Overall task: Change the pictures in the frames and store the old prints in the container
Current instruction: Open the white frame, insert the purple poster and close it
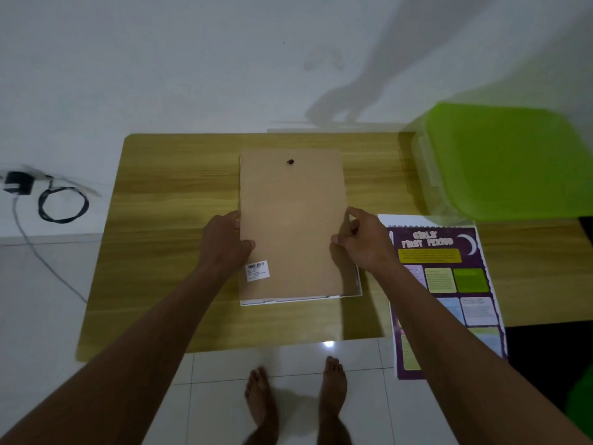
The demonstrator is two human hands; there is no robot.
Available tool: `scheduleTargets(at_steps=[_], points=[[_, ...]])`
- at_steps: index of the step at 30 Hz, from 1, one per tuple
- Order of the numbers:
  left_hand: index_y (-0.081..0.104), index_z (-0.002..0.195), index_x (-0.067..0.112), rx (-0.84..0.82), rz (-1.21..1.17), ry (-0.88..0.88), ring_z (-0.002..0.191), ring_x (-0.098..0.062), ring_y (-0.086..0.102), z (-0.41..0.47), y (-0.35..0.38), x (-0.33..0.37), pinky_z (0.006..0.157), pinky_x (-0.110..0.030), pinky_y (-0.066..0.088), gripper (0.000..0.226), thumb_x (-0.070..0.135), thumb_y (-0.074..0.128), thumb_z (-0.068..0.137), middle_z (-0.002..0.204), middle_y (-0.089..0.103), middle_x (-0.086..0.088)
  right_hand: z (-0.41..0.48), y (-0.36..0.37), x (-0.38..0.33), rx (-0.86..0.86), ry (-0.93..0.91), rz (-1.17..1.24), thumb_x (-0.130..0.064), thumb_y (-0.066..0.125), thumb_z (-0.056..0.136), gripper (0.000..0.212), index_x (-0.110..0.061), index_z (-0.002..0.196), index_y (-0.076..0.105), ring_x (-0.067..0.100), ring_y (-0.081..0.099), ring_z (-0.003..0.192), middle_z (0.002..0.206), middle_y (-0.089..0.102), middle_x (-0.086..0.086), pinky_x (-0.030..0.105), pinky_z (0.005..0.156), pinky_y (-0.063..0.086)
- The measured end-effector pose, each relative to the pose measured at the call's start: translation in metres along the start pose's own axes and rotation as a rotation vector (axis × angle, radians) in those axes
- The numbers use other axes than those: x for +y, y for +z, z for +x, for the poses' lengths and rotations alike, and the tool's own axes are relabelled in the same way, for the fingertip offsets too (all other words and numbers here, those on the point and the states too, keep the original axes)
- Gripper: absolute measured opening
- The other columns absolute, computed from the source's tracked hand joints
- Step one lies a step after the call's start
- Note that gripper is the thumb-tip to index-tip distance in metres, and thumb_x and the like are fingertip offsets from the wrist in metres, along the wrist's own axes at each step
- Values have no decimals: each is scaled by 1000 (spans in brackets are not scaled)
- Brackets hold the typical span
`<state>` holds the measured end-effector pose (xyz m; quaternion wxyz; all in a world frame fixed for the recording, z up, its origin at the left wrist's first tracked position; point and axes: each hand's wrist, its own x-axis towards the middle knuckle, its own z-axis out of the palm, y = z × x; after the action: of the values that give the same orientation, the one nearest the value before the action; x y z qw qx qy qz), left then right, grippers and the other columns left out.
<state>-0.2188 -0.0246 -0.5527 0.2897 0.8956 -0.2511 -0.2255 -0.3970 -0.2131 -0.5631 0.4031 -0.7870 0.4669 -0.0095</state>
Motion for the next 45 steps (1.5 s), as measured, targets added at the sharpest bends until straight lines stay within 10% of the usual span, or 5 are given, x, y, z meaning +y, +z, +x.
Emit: scheduleTargets(at_steps=[15,21,31,45], points=[[67,106,12,-10,44,6,95,-29,58,-1,1,0,73,-30,37,39,16,78,68,100,66,-8,6,3,0,-90,-8,-67,-23,80,73,90,-25,149,32,29,62,109,119,61,13,43,91,54],[42,143,13,-84,128,-40,117,-30,49,2,5,-2,92,-33,40,92,22,86,63,124,51,-17,-2,0,-9,-189,-88,-238,-28,80,77,82,-19,147,38,32,45,126,139,35,12,40,105,42],[32,148,19,-108,250,-59,119,-28,49,-2,12,5,92,-37,43,110,54,84,58,133,40,-11,-13,3,-9,-201,-320,-569,-50,65,89,81,-12,150,27,45,38,129,163,8,11,45,105,36],[18,152,28,-219,563,185,127,-36,37,-9,14,8,100,-41,40,87,59,61,83,161,11,5,-2,-1,-13,-272,-288,-564,-63,84,58,125,-13,150,16,34,3,150,164,5,9,48,121,15]])
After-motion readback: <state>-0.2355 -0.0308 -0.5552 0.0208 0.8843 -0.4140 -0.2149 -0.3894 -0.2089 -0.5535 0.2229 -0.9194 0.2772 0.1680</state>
